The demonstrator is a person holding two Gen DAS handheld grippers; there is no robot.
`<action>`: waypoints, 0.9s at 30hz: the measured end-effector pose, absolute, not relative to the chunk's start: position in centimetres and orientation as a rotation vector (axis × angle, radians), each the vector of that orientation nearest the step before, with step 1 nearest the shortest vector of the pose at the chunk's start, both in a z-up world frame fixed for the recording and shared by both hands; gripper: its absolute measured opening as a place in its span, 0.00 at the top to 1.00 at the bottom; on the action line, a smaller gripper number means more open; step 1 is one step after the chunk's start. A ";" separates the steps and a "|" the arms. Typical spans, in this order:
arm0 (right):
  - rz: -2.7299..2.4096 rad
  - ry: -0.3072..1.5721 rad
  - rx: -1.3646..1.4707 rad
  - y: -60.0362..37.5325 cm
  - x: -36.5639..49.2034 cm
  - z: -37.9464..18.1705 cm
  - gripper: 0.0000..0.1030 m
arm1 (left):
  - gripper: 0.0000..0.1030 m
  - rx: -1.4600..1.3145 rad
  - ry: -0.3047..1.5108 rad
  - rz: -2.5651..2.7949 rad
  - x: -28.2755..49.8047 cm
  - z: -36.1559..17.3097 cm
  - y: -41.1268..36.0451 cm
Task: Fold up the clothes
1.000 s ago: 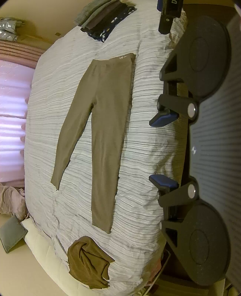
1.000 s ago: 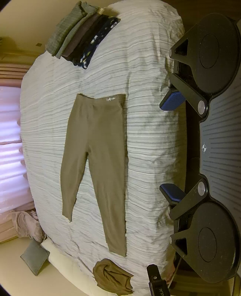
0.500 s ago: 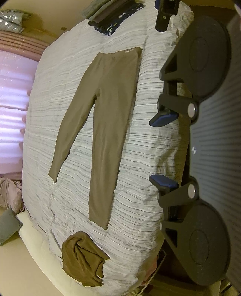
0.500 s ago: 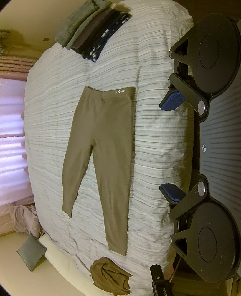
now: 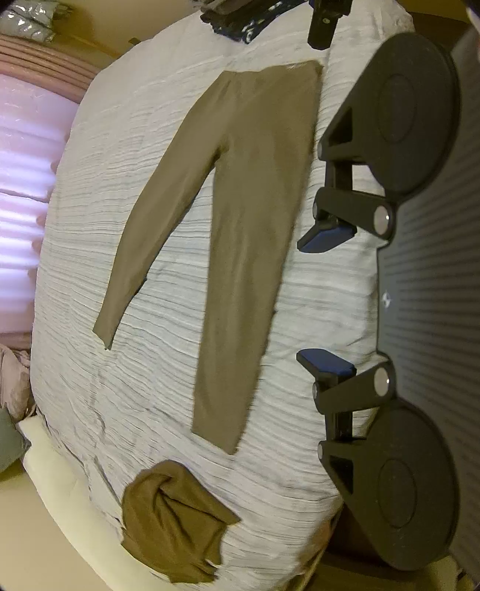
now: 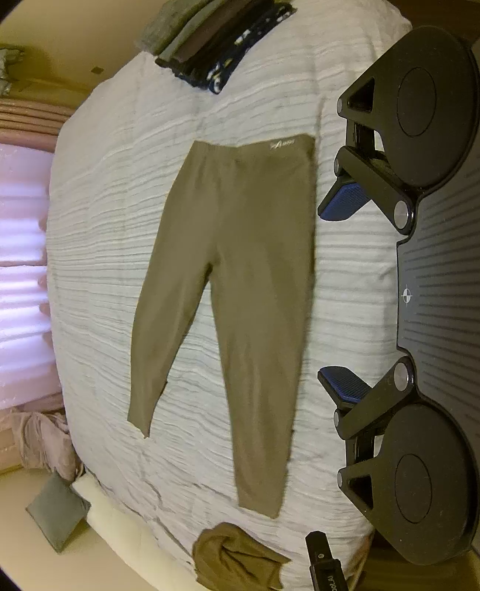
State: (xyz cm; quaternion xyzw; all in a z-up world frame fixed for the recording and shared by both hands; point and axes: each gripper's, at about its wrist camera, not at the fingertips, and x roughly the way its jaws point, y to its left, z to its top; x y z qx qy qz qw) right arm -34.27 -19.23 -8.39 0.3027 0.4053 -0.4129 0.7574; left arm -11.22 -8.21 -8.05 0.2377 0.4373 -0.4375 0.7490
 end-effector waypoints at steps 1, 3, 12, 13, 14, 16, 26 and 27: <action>-0.905 0.886 0.669 -19.8 -33.5 -8.4 0.14 | 0.48 0.528 0.956 -0.965 -10.3 -8.1 -9.0; -0.920 0.891 0.687 -20.9 -31.7 -8.6 0.14 | 0.48 0.545 0.958 -0.981 -8.5 -8.2 -10.5; -0.983 0.917 0.770 -25.7 -25.4 -10.3 0.14 | 0.48 0.595 0.975 -1.067 -1.6 -9.6 -16.7; -0.989 0.920 0.778 -26.1 -24.9 -10.6 0.14 | 0.48 0.597 0.976 -1.080 -0.9 -9.8 -17.3; -0.996 0.922 0.785 -26.5 -24.3 -10.9 0.14 | 0.48 0.598 0.977 -1.094 -0.2 -10.0 -17.9; -1.006 0.926 0.800 -27.3 -23.6 -11.7 0.14 | 0.48 0.590 0.990 -1.121 1.1 -10.8 -19.3; -1.100 0.887 0.869 -31.1 -25.6 -16.5 0.14 | 0.49 0.642 1.035 -1.219 3.1 -15.4 -25.8; -1.115 0.886 0.869 -31.7 -26.0 -16.8 0.14 | 0.49 0.646 1.036 -1.223 3.1 -15.8 -26.5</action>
